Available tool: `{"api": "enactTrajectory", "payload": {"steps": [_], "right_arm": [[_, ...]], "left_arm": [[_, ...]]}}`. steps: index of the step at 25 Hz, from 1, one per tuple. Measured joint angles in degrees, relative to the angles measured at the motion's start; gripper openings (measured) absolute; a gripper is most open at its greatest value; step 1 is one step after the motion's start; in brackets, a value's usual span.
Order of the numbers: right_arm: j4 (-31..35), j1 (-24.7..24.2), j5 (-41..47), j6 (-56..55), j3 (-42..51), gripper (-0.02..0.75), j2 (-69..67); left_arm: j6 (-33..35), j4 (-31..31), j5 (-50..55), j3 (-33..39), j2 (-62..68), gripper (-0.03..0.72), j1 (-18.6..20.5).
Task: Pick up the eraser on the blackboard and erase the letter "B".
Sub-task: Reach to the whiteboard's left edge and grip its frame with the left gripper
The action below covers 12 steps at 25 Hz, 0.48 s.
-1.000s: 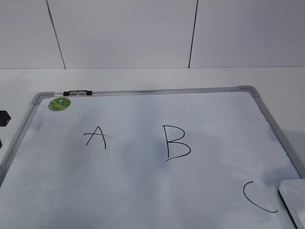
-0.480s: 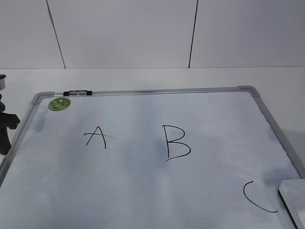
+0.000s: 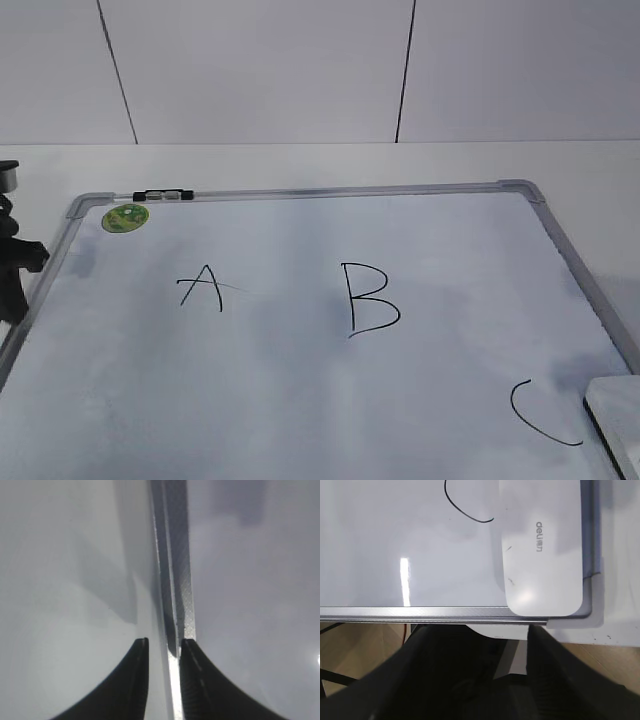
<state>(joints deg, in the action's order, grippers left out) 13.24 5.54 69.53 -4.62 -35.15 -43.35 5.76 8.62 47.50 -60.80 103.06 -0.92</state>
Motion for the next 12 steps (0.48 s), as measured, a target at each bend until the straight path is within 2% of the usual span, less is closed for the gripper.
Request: {"api": "enactTrajectory", "payload": {"steps": [12], "right_arm": [[0.0,0.0,0.0,-0.1,0.0,0.441,0.0]], "left_arm": [[0.3,1.3,-0.7,0.0,0.1,0.157,0.0]]}}
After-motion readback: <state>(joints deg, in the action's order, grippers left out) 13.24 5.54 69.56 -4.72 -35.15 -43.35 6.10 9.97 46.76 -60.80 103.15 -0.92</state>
